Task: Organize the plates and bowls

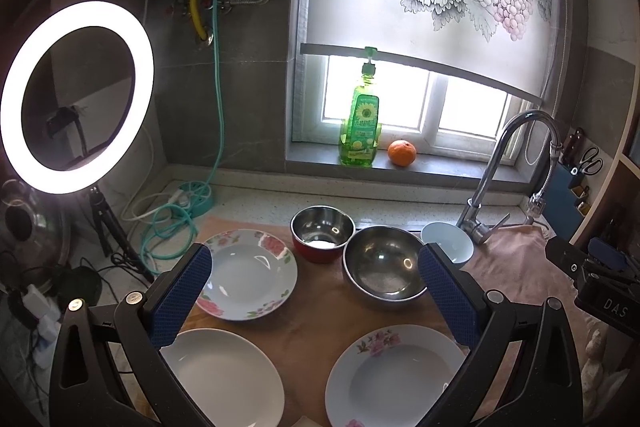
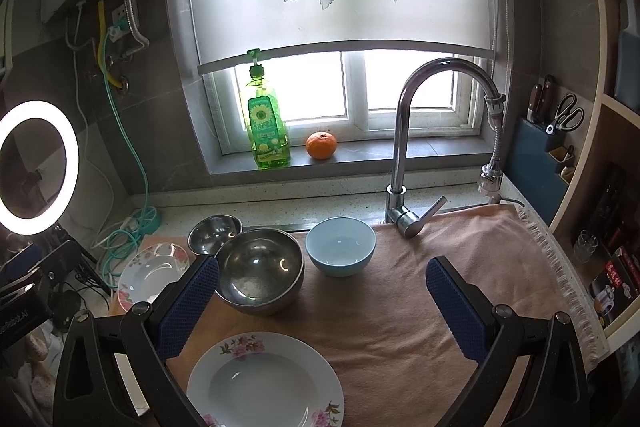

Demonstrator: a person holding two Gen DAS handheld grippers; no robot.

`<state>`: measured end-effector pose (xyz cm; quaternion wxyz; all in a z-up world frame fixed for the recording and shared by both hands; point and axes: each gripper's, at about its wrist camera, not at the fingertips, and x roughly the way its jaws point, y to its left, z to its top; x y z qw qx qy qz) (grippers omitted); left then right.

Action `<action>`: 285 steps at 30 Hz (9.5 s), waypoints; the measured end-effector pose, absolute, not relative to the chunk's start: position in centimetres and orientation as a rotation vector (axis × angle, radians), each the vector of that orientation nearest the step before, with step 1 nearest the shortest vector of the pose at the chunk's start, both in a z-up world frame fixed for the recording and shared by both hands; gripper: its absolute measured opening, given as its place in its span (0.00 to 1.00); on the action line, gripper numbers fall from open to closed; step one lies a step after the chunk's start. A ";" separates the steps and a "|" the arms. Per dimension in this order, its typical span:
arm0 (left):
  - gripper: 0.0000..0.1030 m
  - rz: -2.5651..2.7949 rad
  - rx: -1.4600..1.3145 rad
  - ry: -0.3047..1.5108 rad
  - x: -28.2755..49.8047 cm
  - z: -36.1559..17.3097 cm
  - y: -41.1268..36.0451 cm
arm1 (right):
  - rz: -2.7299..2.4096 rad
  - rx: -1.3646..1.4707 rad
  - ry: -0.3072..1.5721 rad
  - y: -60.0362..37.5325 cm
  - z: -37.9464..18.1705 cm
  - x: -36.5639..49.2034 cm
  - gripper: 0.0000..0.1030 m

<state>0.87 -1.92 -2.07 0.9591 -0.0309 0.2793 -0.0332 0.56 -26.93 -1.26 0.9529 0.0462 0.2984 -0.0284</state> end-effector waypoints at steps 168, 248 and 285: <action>0.15 -0.221 -0.280 1.269 3.4 -20.2 -0.8 | 0.274 0.373 1.304 -28.5 -22.5 5.4 0.22; 0.15 -0.079 -0.235 1.045 13.4 -15.6 17.2 | 0.351 0.170 1.103 -8.4 -14.1 15.7 0.30; 0.16 -0.098 -0.247 1.136 18.2 -19.6 17.1 | 0.345 0.053 1.202 -4.4 -19.3 23.2 0.30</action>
